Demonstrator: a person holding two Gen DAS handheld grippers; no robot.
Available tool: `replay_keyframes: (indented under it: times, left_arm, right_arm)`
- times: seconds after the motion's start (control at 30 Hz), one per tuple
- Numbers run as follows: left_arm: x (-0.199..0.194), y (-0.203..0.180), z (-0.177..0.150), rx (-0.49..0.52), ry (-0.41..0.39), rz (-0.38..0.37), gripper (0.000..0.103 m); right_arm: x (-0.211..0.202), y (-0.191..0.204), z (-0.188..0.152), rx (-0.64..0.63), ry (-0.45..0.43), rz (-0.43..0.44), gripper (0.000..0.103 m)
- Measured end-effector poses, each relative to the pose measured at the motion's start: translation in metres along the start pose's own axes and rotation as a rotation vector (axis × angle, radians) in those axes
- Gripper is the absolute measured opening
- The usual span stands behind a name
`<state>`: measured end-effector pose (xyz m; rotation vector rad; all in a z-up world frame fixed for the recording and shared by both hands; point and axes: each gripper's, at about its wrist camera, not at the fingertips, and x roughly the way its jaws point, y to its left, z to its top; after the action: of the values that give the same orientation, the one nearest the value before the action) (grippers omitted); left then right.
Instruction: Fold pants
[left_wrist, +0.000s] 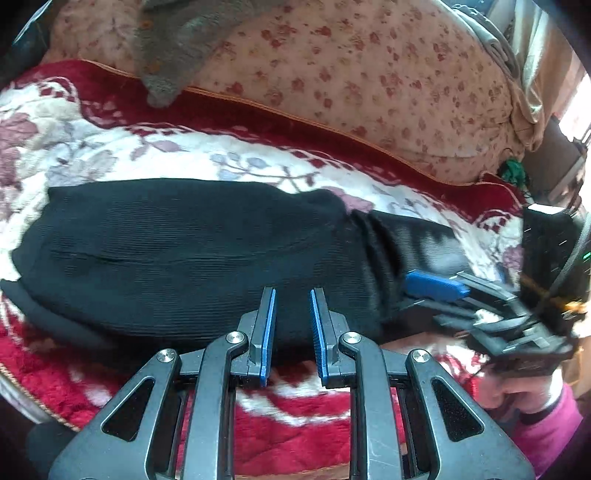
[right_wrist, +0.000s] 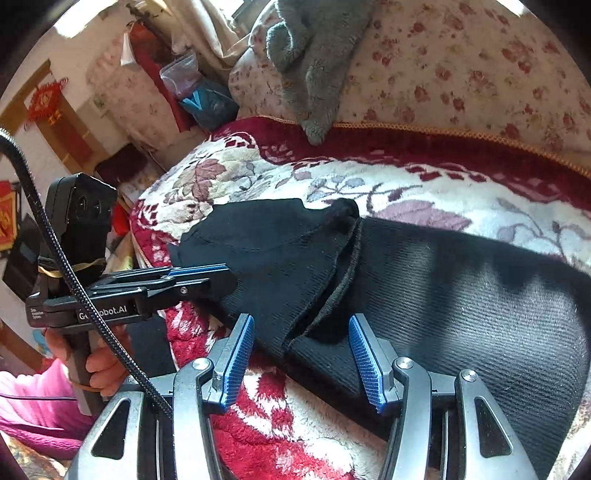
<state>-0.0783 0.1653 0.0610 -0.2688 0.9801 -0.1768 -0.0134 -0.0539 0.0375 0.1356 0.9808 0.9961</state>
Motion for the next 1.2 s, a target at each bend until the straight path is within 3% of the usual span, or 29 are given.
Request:
replay_keyframes:
  times: [0.1, 0.17, 0.2, 0.67, 1.2]
  left_arm:
    - [-0.006, 0.01, 0.0, -0.027, -0.016, 0.046, 0.018]
    - [-0.012, 0.018, 0.0, -0.046, -0.029, 0.086, 0.047]
    - [-0.014, 0.022, 0.0, -0.058, -0.033, 0.099, 0.05]
    - [-0.042, 0.079, -0.009, -0.236, -0.048, 0.193, 0.05]
    - [-0.068, 0.138, -0.03, -0.49, -0.107, 0.171, 0.05]
  right_arm:
    - [-0.007, 0.01, 0.011, -0.001, -0.025, 0.03, 0.052]
    - [-0.006, 0.018, 0.02, -0.008, -0.03, 0.052, 0.052]
    - [-0.002, 0.022, 0.025, -0.014, -0.025, 0.065, 0.052]
    - [0.061, 0.049, 0.063, 0.002, 0.026, 0.129, 0.052]
    - [0.143, 0.083, 0.11, -0.084, 0.153, 0.116, 0.055]
